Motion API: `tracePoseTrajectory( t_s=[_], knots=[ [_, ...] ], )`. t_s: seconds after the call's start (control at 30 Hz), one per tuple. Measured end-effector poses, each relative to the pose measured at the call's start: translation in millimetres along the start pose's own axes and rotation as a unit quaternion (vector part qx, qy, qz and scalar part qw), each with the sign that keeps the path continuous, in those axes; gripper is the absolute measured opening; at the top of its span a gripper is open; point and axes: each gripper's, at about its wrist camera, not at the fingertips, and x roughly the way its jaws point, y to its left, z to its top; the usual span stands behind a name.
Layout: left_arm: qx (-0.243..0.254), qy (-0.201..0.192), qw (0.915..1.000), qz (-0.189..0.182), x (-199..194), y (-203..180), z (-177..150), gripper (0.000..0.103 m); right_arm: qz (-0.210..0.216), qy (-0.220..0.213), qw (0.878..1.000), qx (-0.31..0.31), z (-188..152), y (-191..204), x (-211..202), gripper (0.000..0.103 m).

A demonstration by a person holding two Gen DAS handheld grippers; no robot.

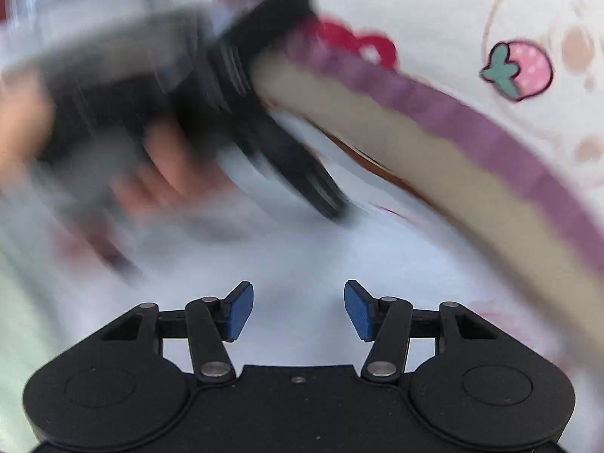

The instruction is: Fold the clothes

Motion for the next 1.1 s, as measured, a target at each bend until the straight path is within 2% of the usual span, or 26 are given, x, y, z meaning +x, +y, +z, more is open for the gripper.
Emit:
tracePoseTrajectory(
  t_s=[0.03, 0.1, 0.13, 0.17, 0.2, 0.33, 0.43, 0.47, 0.53, 0.6, 0.67, 0.77, 0.87, 0.93, 0.97, 1.1],
  knots=[
    [-0.009, 0.001, 0.9999, -0.005, -1.5, 4.3, -0.2, 0.007, -0.018, 0.002, 1.0, -0.015, -6.0, -1.6, 4.7, 0.065],
    [-0.008, 0.002, 0.9999, 0.008, -6.7, 7.5, -1.7, 0.008, -0.011, -0.002, 0.999, 0.053, -11.6, -20.4, 5.0, 0.069],
    [-0.007, 0.003, 0.9999, 0.014, -9.3, 9.1, -2.5, 0.027, -0.007, -0.001, 0.996, 0.089, -13.1, -30.4, 4.2, 0.069],
    [-0.006, 0.004, 0.9998, 0.02, -11.9, 10.6, -3.2, 0.039, -0.004, -0.001, 0.994, 0.113, -15.9, -36.7, 3.8, 0.069],
    [-0.005, 0.005, 0.9996, 0.026, -14.5, 12.2, -4.0, 0.044, -0.001, -0.001, 0.991, 0.136, -19.0, -43.3, 3.4, 0.069],
    [-0.002, 0.008, 0.9987, 0.051, -25.0, 18.6, -7.0, 0.04, 0.036, 0.004, 0.971, 0.236, -33.4, -61.1, -1.4, 0.069],
    [0.001, 0.009, 0.9979, 0.064, -34.1, 22.3, -9.6, 0.04, 0.064, 0.015, 0.948, 0.31, -55.9, -64.4, -3.8, 0.071],
    [0.003, 0.003, 0.9989, 0.046, -42.2, 20.0, -11.3, 0.04, 0.075, 0.021, 0.94, 0.331, -63.8, -65.2, -3.6, 0.072],
    [-0.008, 0.003, 0.9999, -0.014, -55.5, 14.0, -14.8, 0.041, 0.097, 0.031, 0.923, 0.37, -79.5, -66.3, -3.9, 0.072],
    [0.015, 0.014, 0.9988, -0.044, -64.4, -3.0, -20.5, 0.041, 0.11, 0.024, 0.913, 0.391, -90.2, -61.2, -10.3, 0.073],
    [0.082, 0.032, 0.9953, -0.04, -67.8, -30.7, -30.8, 0.041, 0.129, 0.025, 0.907, 0.4, -96.1, -54.8, -16.0, 0.073],
    [0.125, 0.074, 0.9893, 0.012, -61.7, -47.6, -49.6, 0.042, 0.182, 0.028, 0.889, 0.419, -104.1, -39.5, -21.7, 0.076],
    [0.095, 0.076, 0.9924, 0.017, -67.1, -36.1, -51.8, 0.043, 0.211, 0.026, 0.866, 0.453, -112.4, -30.4, -27.8, 0.076],
    [0.062, 0.08, 0.9947, 0.016, -71.0, -24.3, -53.5, 0.046, 0.248, 0.033, 0.838, 0.485, -122.2, -25.0, -27.4, 0.076],
    [0.056, 0.079, 0.9951, 0.017, -73.9, -20.4, -56.3, 0.047, 0.259, 0.033, 0.828, 0.496, -125.6, -21.6, -27.8, 0.077],
    [0.013, 0.076, 0.9969, 0.017, -80.2, -2.1, -65.1, 0.05, 0.277, 0.039, 0.81, 0.515, -130.0, -11.4, -29.2, 0.077]
  ],
)
